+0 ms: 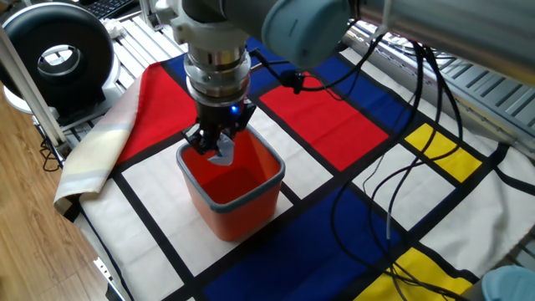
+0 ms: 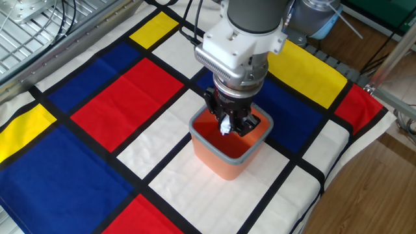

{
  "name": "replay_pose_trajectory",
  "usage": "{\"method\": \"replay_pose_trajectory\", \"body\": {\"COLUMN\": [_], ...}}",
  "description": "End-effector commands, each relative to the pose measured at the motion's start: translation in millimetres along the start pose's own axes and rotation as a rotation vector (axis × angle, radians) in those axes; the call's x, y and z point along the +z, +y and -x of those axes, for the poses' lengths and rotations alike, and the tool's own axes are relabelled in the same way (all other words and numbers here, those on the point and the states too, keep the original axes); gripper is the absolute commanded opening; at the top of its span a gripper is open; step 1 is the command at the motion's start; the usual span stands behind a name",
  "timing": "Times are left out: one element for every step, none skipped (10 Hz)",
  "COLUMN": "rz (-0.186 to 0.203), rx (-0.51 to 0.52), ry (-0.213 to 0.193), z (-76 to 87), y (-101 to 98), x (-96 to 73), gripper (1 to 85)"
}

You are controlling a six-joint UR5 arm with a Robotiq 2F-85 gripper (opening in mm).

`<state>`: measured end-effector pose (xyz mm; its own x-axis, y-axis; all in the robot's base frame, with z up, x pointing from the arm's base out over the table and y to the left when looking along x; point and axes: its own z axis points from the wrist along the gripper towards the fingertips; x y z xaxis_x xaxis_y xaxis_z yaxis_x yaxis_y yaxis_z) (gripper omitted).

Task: Put the garbage in the trash can

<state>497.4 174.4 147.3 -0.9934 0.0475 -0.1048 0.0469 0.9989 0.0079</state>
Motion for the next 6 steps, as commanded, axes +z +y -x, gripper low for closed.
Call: {"method": "replay_pose_trajectory", "body": {"rz": [0.026,0.022,0.035,0.043,0.05,0.053], "rx": [-0.043,-0.085,-0.116,-0.146,-0.166,-0.176], "ry": [0.0,0.011,0.021,0.03,0.05,0.06], "z": [-3.2,-6.5,-10.3,-13.7,-19.2,-22.2], "y": [2.7,-0.2,0.7,0.2,-0.2,0.0], "x": [-0.2,0.3,0.7,1.1,1.0,0.7], "gripper": [5.3,19.7,31.7,37.0,43.0,48.7]}}
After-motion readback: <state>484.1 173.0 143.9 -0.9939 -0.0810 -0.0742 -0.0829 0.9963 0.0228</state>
